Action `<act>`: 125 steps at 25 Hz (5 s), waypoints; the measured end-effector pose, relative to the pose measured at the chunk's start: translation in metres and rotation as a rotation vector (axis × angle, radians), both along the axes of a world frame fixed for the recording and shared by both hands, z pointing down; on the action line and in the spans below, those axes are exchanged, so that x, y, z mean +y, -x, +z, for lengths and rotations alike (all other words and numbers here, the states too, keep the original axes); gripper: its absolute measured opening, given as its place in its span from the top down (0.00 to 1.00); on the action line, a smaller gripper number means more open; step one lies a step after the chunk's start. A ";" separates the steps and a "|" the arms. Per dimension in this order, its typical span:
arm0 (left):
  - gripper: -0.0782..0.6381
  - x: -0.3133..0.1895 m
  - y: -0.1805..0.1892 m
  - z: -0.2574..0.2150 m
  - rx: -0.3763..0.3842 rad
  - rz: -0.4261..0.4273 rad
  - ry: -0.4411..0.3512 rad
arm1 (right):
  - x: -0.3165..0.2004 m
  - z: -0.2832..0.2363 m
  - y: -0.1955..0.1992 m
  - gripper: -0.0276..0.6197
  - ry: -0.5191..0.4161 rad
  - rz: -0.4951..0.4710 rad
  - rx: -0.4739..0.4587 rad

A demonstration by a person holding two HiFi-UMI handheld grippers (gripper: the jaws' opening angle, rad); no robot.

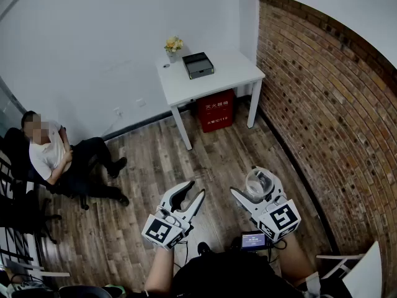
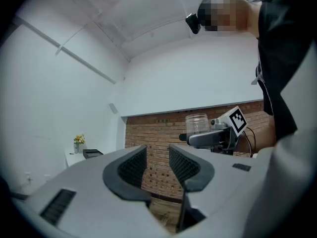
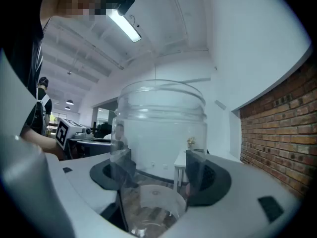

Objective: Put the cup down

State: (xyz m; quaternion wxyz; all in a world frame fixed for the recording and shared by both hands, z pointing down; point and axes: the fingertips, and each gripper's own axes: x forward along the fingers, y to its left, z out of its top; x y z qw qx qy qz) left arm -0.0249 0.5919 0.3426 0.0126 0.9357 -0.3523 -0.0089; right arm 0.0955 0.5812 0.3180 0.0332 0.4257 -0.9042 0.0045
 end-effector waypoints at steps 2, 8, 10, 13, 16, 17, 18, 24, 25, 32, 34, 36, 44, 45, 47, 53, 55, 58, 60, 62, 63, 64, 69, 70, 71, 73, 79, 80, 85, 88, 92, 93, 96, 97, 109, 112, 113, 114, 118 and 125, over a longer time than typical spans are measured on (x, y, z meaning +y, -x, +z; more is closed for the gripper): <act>0.69 -0.001 -0.003 -0.005 0.005 0.004 -0.003 | -0.001 0.000 -0.001 0.40 0.000 -0.001 0.001; 0.69 -0.005 -0.003 -0.006 -0.003 0.005 -0.007 | -0.004 0.001 -0.001 0.40 -0.001 -0.001 0.004; 0.69 -0.004 -0.003 -0.004 -0.008 0.007 -0.008 | -0.004 0.000 0.000 0.40 -0.005 -0.003 0.005; 0.69 -0.004 -0.004 -0.004 -0.012 0.011 -0.007 | -0.004 0.001 0.000 0.40 -0.004 -0.006 -0.002; 0.69 -0.005 -0.006 -0.004 -0.012 0.010 -0.002 | -0.004 0.000 -0.001 0.40 -0.006 -0.007 -0.008; 0.69 -0.005 -0.007 -0.003 -0.011 0.010 0.002 | -0.005 0.000 -0.002 0.40 -0.004 -0.007 -0.008; 0.69 -0.006 -0.009 -0.002 -0.009 0.012 0.004 | -0.005 0.001 -0.003 0.40 -0.002 -0.007 -0.008; 0.69 -0.018 -0.026 0.001 0.002 -0.017 0.000 | -0.015 0.010 -0.029 0.40 0.007 -0.007 -0.003; 0.69 -0.021 -0.030 0.002 -0.002 -0.022 -0.001 | -0.017 0.010 -0.035 0.40 0.005 -0.009 -0.002; 0.69 -0.042 -0.050 0.004 -0.012 -0.068 0.005 | -0.041 0.013 -0.064 0.40 0.005 -0.033 0.003; 0.69 -0.050 -0.051 0.004 -0.016 -0.076 0.006 | -0.049 0.012 -0.066 0.40 0.003 -0.039 0.007; 0.69 -0.059 -0.052 0.004 -0.016 -0.080 0.007 | -0.057 0.014 -0.065 0.40 0.008 -0.044 0.006; 0.69 -0.104 -0.043 0.016 0.000 -0.063 0.020 | -0.102 0.023 -0.051 0.40 0.018 -0.044 0.009; 0.69 -0.113 -0.039 0.018 0.001 -0.060 0.021 | -0.110 0.025 -0.047 0.40 0.021 -0.043 0.010; 0.69 -0.133 -0.031 0.019 0.005 -0.055 0.022 | -0.129 0.027 -0.037 0.40 0.026 -0.041 0.012; 0.69 -0.201 0.000 0.017 0.009 -0.021 0.022 | -0.194 0.022 -0.001 0.40 0.027 -0.022 0.020; 0.69 -0.222 0.012 0.015 0.004 -0.013 0.020 | -0.216 0.019 0.012 0.40 0.032 -0.014 0.018; 0.69 -0.254 0.035 0.013 -0.005 -0.012 0.019 | -0.245 0.014 0.032 0.40 0.031 -0.005 0.022; 0.69 -0.273 0.047 0.015 0.003 -0.001 0.029 | -0.264 0.013 0.044 0.40 0.032 0.000 0.028; 0.69 -0.289 0.057 0.016 0.010 0.018 0.037 | -0.281 0.012 0.055 0.40 0.032 0.006 0.038; 0.69 -0.297 0.063 0.017 0.011 0.024 0.037 | -0.289 0.012 0.061 0.40 0.030 0.009 0.041; 0.69 -0.304 0.069 0.017 0.012 0.026 0.038 | -0.296 0.011 0.067 0.40 0.029 0.013 0.042; 0.69 -0.332 0.082 0.019 0.019 0.045 0.042 | -0.324 0.015 0.086 0.40 0.042 0.015 0.059; 0.69 -0.336 0.083 0.021 0.017 0.050 0.044 | -0.329 0.017 0.088 0.40 0.047 0.015 0.060; 0.69 -0.341 0.084 0.022 0.017 0.053 0.047 | -0.334 0.018 0.089 0.40 0.048 0.014 0.060; 0.69 -0.350 0.084 0.024 0.022 0.055 0.052 | -0.344 0.020 0.090 0.40 0.051 0.013 0.061; 0.69 -0.386 0.080 0.032 0.023 0.033 0.056 | -0.385 0.027 0.083 0.40 0.045 0.006 0.045; 0.69 -0.394 0.079 0.033 0.020 0.029 0.055 | -0.394 0.027 0.082 0.40 0.041 -0.002 0.038; 0.69 -0.448 0.068 0.036 0.002 0.003 0.048 | -0.454 0.030 0.071 0.40 0.030 -0.026 0.015; 0.69 -0.485 0.058 0.034 -0.004 -0.011 0.040 | -0.492 0.031 0.061 0.40 0.027 -0.037 0.004; 0.69 -0.530 0.045 0.030 -0.011 -0.027 0.040 | -0.541 0.030 0.046 0.40 0.026 -0.047 0.003; 0.69 -0.540 0.042 0.030 -0.010 -0.032 0.041 | -0.552 0.030 0.042 0.40 0.028 -0.052 0.001; 0.69 -0.570 0.033 0.029 -0.016 -0.049 0.044 | -0.585 0.029 0.033 0.40 0.027 -0.064 -0.007; 0.69 -0.580 0.031 0.029 -0.019 -0.057 0.046 | -0.596 0.029 0.030 0.40 0.026 -0.069 -0.008; 0.69 -0.669 0.008 0.012 -0.003 -0.113 0.026 | -0.690 0.021 0.006 0.40 0.000 -0.114 -0.037; 0.69 -0.679 0.010 0.012 0.000 -0.113 0.032 | -0.702 0.023 0.011 0.40 0.003 -0.121 -0.039; 0.69 -0.683 0.011 0.013 -0.001 -0.112 0.033 | -0.705 0.023 0.014 0.40 0.006 -0.122 -0.039; 0.69 -0.686 0.014 0.013 -0.002 -0.110 0.034 | -0.709 0.024 0.017 0.40 0.008 -0.121 -0.038; 0.69 -0.698 0.025 0.019 -0.003 -0.090 0.039 | -0.720 0.024 0.030 0.40 0.012 -0.103 -0.031; 0.69 -0.725 0.044 0.020 -0.008 -0.019 0.028 | -0.741 0.016 0.060 0.40 -0.008 -0.038 -0.016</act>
